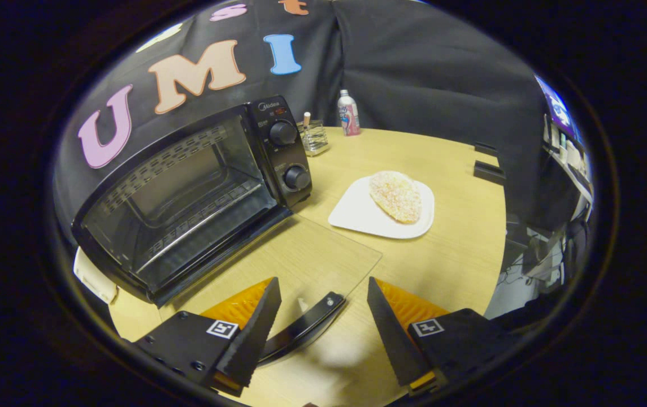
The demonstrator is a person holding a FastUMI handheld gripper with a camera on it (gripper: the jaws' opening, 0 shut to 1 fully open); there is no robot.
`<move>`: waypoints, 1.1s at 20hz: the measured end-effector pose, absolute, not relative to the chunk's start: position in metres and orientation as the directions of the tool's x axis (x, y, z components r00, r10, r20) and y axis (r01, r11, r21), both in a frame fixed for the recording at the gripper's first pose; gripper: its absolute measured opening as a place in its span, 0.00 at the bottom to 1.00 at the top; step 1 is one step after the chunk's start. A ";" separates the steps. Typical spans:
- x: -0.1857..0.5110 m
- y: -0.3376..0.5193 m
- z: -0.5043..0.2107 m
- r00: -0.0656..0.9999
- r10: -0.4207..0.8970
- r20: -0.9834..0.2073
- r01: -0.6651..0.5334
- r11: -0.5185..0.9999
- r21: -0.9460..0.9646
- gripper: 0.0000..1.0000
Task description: Open the toaster oven, put the food inside, and close the toaster oven door.
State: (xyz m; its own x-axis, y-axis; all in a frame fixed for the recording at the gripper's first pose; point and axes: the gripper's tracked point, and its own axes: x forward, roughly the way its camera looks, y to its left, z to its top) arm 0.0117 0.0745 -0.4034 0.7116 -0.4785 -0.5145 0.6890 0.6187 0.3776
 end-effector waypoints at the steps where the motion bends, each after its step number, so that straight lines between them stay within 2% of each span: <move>1: 0.011 0.077 -0.403 0.710 -0.479 -0.516 0.688 0.625 0.368 0.95; 9: 0.015 0.079 -0.390 0.683 -0.535 -0.496 0.652 0.754 0.084 0.95; 15: 0.019 0.050 -0.367 0.698 -0.519 -0.493 0.612 0.790 0.036 0.94; 22: 0.022 -0.047 -0.365 0.663 -0.565 -0.491 0.690 0.715 0.108 0.93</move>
State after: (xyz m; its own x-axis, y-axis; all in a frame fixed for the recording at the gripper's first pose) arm 0.0216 -0.0473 -0.3648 0.6629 -0.5653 -0.4909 0.6903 0.7154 0.1084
